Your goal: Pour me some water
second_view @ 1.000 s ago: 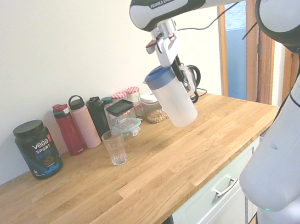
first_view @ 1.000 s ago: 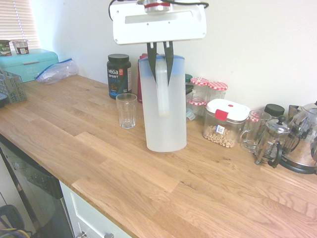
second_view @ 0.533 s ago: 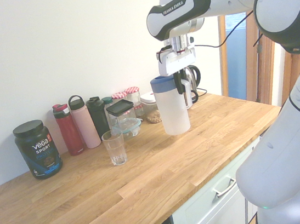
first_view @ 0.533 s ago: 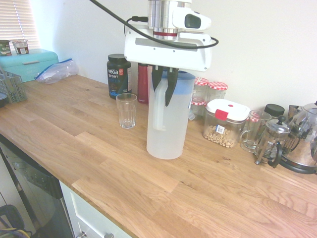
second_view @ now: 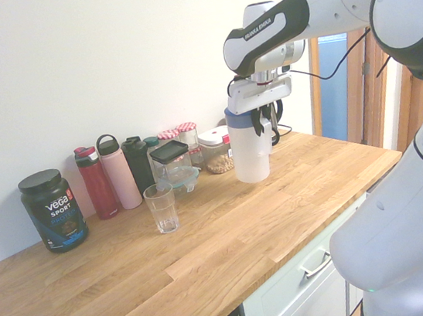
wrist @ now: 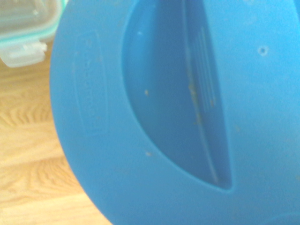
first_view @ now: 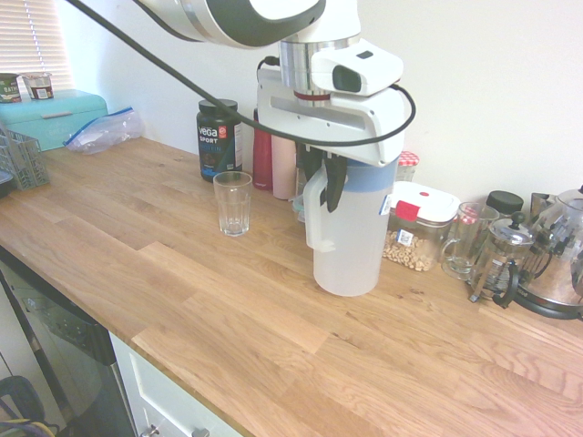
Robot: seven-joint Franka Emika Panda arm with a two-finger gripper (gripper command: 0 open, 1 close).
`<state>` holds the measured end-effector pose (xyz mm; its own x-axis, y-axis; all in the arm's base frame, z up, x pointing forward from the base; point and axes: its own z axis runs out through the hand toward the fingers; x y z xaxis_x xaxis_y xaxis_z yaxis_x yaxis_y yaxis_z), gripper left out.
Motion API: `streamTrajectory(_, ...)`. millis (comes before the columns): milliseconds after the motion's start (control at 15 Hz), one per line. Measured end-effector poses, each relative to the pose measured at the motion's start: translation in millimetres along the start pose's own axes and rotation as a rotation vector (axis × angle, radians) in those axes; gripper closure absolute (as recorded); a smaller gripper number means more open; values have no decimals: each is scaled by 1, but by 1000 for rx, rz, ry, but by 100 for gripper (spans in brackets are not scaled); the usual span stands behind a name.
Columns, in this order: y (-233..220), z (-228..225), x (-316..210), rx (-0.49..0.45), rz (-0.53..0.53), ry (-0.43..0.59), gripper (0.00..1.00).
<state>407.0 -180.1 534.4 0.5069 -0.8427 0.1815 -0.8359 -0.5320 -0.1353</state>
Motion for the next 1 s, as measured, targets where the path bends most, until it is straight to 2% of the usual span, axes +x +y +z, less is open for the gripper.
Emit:
streamTrajectory(800,6,25,2,-29,12,-29,100)
streamTrajectory(867,6,28,2,-32,12,-31,0)
streamTrajectory(1000,7,35,-1,-36,10,-37,0)
